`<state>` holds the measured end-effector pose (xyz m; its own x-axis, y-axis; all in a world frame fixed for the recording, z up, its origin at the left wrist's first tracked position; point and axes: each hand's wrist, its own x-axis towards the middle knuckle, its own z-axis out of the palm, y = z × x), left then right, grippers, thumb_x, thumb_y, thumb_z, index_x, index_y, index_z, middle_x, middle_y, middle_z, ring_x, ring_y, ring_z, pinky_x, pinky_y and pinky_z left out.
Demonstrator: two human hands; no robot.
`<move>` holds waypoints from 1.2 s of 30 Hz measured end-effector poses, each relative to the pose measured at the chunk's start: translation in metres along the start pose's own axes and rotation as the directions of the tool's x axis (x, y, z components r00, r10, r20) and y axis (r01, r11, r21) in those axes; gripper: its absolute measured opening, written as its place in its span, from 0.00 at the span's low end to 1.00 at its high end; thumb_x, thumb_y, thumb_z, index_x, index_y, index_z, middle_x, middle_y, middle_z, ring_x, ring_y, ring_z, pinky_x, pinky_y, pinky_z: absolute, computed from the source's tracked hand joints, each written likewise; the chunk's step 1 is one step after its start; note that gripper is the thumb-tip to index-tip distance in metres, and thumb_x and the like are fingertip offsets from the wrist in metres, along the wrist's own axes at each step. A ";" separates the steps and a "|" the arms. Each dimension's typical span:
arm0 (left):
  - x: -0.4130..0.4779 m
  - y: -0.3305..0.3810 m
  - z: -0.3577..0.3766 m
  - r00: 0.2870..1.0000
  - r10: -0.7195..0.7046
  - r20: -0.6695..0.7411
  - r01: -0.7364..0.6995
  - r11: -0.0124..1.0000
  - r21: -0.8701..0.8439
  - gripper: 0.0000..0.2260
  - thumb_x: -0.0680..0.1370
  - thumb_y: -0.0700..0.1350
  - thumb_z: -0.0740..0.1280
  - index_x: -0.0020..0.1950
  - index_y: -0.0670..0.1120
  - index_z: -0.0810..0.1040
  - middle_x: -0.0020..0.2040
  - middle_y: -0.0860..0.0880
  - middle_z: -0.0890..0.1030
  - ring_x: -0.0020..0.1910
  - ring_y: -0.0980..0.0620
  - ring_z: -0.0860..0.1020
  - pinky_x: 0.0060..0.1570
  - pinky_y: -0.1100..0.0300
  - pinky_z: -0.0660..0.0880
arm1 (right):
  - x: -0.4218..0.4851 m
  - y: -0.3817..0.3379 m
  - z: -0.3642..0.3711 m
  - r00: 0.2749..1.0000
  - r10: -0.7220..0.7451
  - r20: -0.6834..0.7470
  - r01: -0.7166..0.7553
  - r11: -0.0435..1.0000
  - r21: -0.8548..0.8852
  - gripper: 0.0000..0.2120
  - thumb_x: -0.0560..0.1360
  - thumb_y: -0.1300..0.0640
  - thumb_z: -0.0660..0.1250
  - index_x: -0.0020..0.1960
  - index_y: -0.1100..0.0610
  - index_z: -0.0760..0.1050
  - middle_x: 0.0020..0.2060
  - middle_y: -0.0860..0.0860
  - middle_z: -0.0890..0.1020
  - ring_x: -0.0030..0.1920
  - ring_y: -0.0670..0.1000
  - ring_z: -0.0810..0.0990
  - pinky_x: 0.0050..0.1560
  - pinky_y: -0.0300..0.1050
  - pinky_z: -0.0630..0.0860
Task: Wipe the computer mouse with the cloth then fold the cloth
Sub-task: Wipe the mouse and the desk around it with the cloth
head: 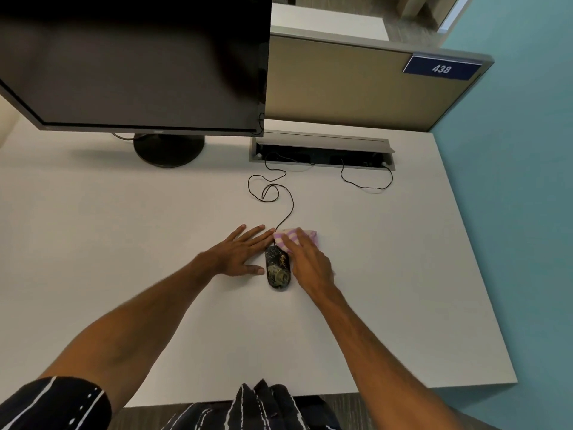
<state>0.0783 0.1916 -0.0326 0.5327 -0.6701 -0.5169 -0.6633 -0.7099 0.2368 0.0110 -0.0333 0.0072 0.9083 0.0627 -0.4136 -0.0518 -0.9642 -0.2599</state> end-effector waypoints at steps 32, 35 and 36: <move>-0.008 0.013 0.016 0.992 -0.044 -0.115 0.049 0.998 0.040 0.36 0.90 0.65 0.48 0.91 0.52 0.34 0.90 0.53 0.34 0.90 0.49 0.35 0.88 0.39 0.38 | -0.031 0.016 0.025 0.970 -0.001 -0.243 0.035 0.990 0.137 0.31 0.86 0.58 0.61 0.84 0.39 0.56 0.85 0.46 0.57 0.73 0.59 0.75 0.56 0.58 0.84; -0.010 0.020 0.028 0.969 -0.091 -0.228 0.100 0.995 0.027 0.32 0.91 0.62 0.46 0.91 0.53 0.36 0.91 0.54 0.36 0.91 0.50 0.37 0.88 0.39 0.40 | -0.017 0.004 0.018 0.967 -0.019 -0.256 0.046 0.994 0.100 0.27 0.87 0.54 0.59 0.83 0.40 0.58 0.84 0.47 0.58 0.70 0.60 0.78 0.57 0.59 0.82; -0.010 0.020 0.029 0.967 -0.098 -0.237 0.107 0.994 0.028 0.32 0.92 0.61 0.46 0.91 0.53 0.36 0.91 0.54 0.36 0.91 0.50 0.37 0.88 0.39 0.40 | -0.014 0.000 0.019 0.975 -0.032 -0.221 0.048 0.997 0.068 0.28 0.87 0.55 0.60 0.83 0.41 0.58 0.85 0.47 0.57 0.70 0.60 0.77 0.57 0.60 0.82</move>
<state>0.0442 0.1903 -0.0470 0.7041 -0.6298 -0.3279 -0.6167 -0.7713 0.1571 -0.0098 -0.0297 -0.0035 0.9787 0.0353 -0.2025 -0.0360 -0.9404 -0.3381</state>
